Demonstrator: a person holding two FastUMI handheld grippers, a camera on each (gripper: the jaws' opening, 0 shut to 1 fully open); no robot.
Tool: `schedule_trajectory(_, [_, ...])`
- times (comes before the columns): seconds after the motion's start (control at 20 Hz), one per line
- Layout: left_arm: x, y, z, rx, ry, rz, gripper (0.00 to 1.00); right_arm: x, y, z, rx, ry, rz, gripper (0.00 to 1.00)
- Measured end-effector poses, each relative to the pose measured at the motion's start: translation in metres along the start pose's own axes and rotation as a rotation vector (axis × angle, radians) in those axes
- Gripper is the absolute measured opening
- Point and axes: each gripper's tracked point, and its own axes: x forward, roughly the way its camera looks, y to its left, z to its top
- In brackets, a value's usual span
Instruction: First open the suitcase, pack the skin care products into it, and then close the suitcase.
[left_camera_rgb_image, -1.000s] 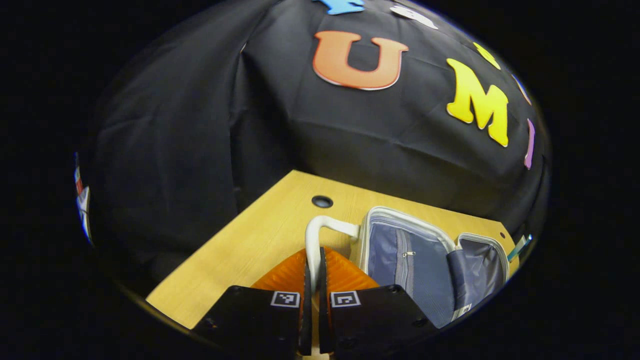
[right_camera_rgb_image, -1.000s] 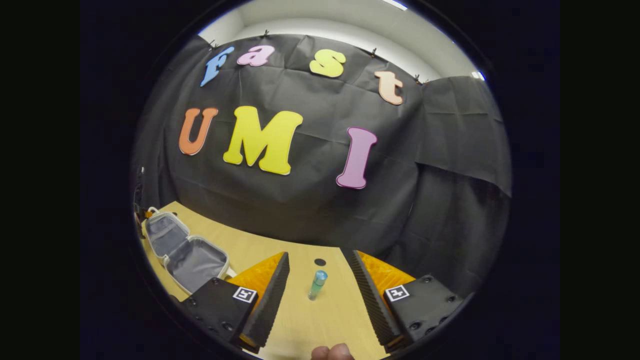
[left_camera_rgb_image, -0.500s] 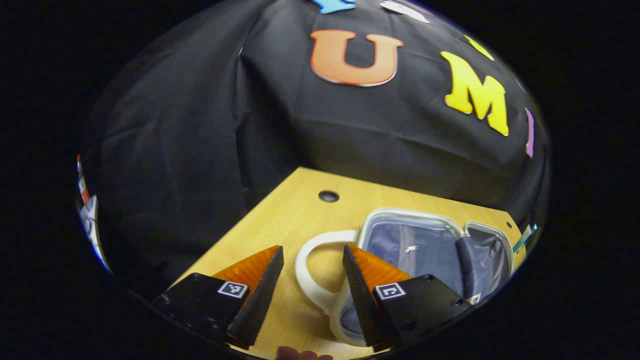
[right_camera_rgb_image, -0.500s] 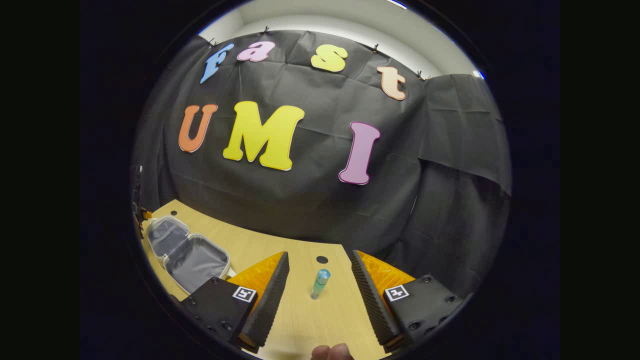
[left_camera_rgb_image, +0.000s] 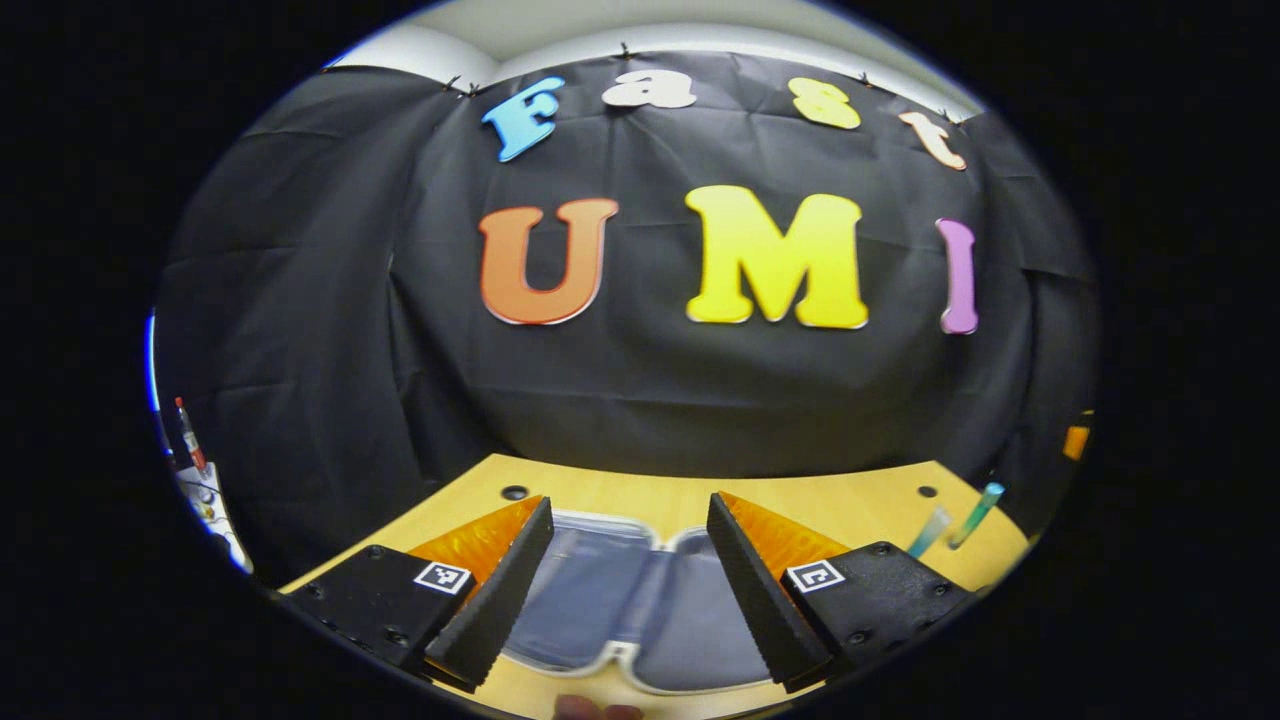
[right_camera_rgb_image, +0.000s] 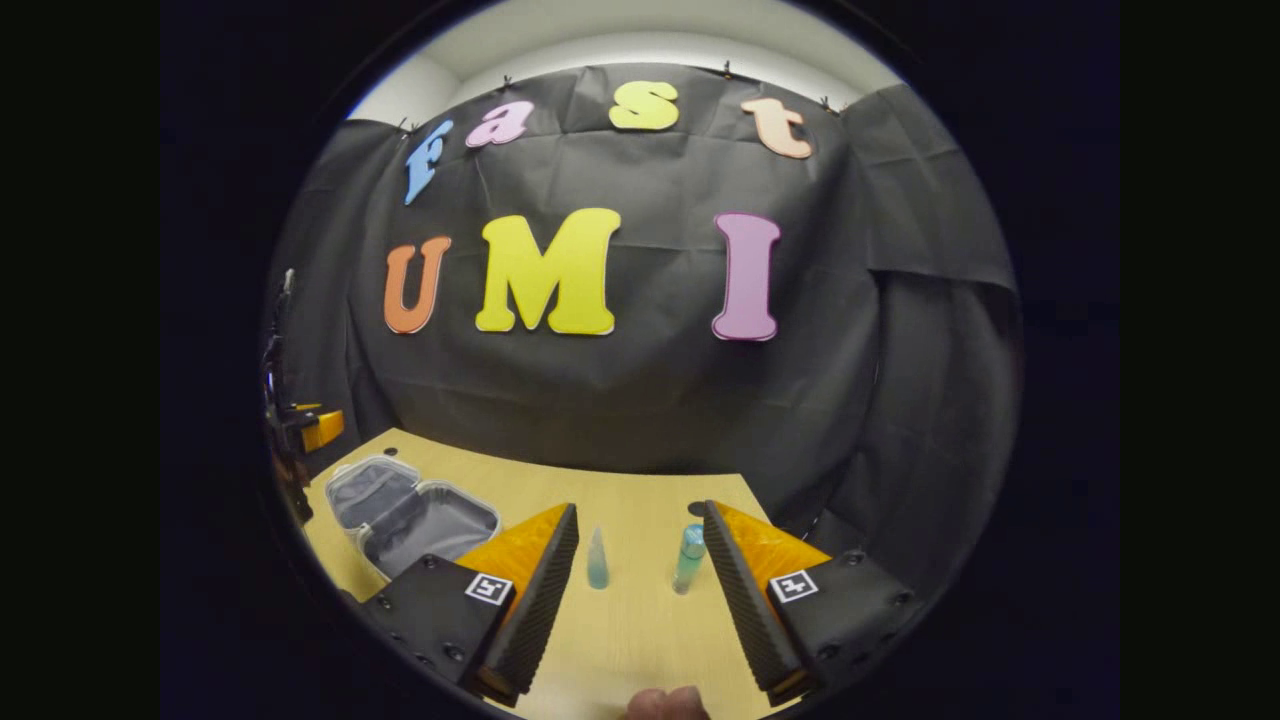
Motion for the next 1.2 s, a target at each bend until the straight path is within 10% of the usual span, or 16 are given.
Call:
schedule_trajectory(0.7, [0.014, -0.287, -0.105, 0.055, 0.176, -0.405, 0.99, 0.000, -0.101, -0.052, -0.038, 0.100, -0.023, 0.75])
schedule_trajectory(1.2, [0.113, -0.324, -0.225, 0.045, 0.378, -0.333, 0.99, 0.008, -0.174, -0.091, -0.029, 0.226, -0.124, 0.75])
